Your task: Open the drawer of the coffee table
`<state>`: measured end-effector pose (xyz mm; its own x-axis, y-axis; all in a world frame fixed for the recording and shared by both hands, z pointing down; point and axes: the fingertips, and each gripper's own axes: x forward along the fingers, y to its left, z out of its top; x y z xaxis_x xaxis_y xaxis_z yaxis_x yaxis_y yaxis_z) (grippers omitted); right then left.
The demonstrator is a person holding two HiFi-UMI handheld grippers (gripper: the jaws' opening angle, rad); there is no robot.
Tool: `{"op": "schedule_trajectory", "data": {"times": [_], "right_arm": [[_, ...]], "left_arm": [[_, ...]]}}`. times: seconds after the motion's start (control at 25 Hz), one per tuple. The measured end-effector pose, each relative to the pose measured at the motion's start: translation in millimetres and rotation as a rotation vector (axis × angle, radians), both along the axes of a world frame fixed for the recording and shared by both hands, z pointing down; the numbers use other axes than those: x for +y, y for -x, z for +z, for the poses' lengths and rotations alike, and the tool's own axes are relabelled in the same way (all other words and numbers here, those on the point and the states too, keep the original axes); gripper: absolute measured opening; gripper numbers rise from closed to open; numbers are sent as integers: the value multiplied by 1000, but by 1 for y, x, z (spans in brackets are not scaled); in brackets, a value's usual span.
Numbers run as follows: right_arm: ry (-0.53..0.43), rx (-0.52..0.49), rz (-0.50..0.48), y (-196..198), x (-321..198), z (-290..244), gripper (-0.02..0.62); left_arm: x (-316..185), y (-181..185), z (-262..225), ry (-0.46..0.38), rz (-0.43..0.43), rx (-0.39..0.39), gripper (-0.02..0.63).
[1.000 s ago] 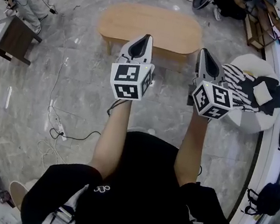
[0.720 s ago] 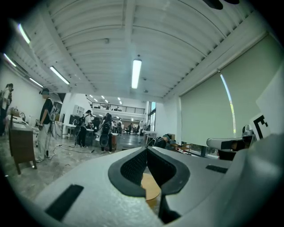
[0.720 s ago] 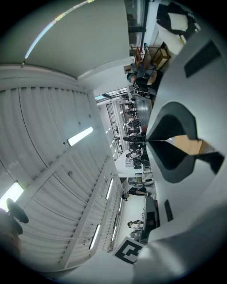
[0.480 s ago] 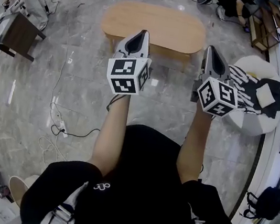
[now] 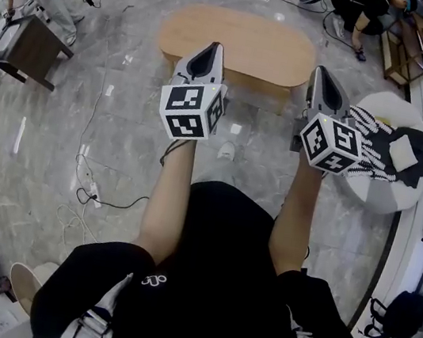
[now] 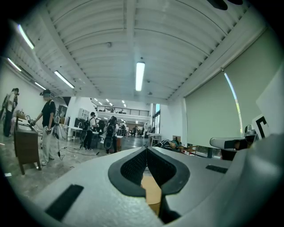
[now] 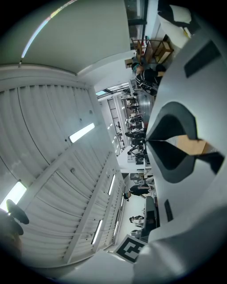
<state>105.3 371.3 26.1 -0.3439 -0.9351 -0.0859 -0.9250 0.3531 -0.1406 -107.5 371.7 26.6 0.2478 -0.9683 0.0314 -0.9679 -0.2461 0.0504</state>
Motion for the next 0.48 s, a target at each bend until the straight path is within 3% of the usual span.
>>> {"op": "schedule_trajectory", "data": {"times": [0.48], "right_arm": [[-30, 15, -13, -1, -46, 15, 12]], "left_arm": [[-44, 11, 16, -33, -32, 19, 9]]}}
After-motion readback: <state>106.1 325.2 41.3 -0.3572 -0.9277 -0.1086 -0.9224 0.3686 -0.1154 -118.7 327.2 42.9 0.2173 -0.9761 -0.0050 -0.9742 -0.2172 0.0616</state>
